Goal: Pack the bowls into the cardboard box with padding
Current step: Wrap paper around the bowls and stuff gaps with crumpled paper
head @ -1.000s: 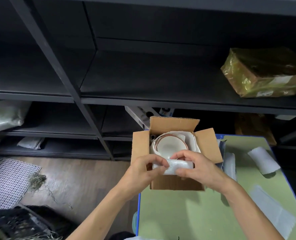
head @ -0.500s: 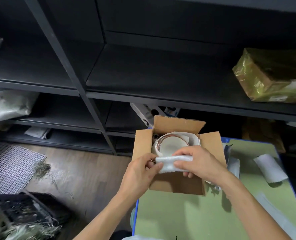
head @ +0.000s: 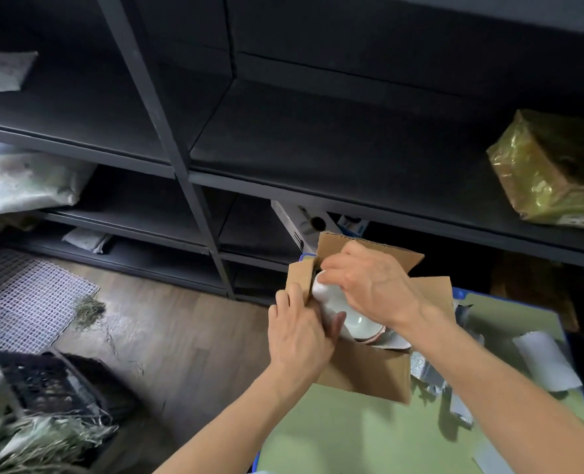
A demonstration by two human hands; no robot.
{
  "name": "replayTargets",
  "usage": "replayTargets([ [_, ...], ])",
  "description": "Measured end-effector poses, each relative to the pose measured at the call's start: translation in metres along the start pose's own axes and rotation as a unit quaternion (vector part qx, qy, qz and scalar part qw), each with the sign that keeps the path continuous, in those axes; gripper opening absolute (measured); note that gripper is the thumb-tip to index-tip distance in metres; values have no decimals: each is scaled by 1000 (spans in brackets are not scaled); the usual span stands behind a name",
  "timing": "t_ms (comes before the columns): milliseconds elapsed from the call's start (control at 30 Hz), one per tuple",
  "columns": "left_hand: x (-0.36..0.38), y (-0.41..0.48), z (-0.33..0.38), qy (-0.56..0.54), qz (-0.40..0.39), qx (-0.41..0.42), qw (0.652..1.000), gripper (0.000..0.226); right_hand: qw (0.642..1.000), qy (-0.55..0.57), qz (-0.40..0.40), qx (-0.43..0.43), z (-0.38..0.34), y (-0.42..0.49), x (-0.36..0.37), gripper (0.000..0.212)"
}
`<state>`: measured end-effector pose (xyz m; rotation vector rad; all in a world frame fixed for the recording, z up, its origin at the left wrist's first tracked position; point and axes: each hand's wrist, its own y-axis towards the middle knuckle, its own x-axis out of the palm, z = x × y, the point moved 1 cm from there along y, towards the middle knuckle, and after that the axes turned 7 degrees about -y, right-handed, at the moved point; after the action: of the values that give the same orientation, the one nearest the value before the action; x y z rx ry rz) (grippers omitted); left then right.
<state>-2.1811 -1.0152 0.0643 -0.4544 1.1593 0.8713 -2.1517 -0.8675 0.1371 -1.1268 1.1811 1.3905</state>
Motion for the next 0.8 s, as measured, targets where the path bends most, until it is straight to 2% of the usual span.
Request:
replayTargets([
  [167,0,-5,-10,-18,-5,-3,1000,41,999,2,22,-26,4,-2,13,40],
  [267,1,-7,-11,-26,-6,11,1000,26,998,25,57,16,2,0,17,42],
  [367,2,-8,-10,-19,-1,18,1000,20,997,35,62,40,-3,-2,20,42],
  [500,1,-8,-6,-16,28,51,998,21,996,40,58,53,-1,-7,20,39],
  [600,-2,-7,1,-30,37,56,997,31,993,55,65,83,4,-8,11,42],
  [700,-2,-6,13,-10,15,58,998,38,997,51,35,53,3,-10,11,41],
  [800,2,-6,18,23,-11,62,998,36,998,56,30,26,9,-14,14,42],
])
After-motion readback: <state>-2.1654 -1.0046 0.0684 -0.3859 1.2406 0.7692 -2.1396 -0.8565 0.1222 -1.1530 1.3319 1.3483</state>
